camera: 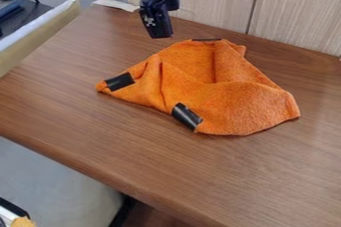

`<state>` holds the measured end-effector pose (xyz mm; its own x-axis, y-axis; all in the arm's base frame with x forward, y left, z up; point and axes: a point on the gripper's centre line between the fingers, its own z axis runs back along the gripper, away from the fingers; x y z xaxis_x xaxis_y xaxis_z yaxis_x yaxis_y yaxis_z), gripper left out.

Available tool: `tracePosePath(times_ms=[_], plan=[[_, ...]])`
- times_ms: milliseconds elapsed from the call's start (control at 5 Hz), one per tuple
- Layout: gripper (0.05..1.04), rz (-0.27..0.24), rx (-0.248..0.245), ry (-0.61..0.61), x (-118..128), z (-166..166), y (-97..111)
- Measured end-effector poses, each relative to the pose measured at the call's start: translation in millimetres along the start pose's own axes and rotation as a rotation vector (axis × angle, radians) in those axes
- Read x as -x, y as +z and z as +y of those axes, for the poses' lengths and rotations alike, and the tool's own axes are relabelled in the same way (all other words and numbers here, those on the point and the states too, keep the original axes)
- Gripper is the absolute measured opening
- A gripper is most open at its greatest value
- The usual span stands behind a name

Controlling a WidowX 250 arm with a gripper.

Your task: Unfold the cloth from centre to bottom right

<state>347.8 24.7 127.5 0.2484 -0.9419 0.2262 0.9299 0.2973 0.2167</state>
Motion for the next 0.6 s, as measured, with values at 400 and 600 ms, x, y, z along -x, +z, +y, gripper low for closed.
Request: tracePosePath(times_ms=[400, 600], plan=[[1.001, -0.009, 0.080, -0.010, 4.5, -17.8, -19.9], [1.001, -0.022, 0.064, -0.040, 5.0, -36.8, -14.3]])
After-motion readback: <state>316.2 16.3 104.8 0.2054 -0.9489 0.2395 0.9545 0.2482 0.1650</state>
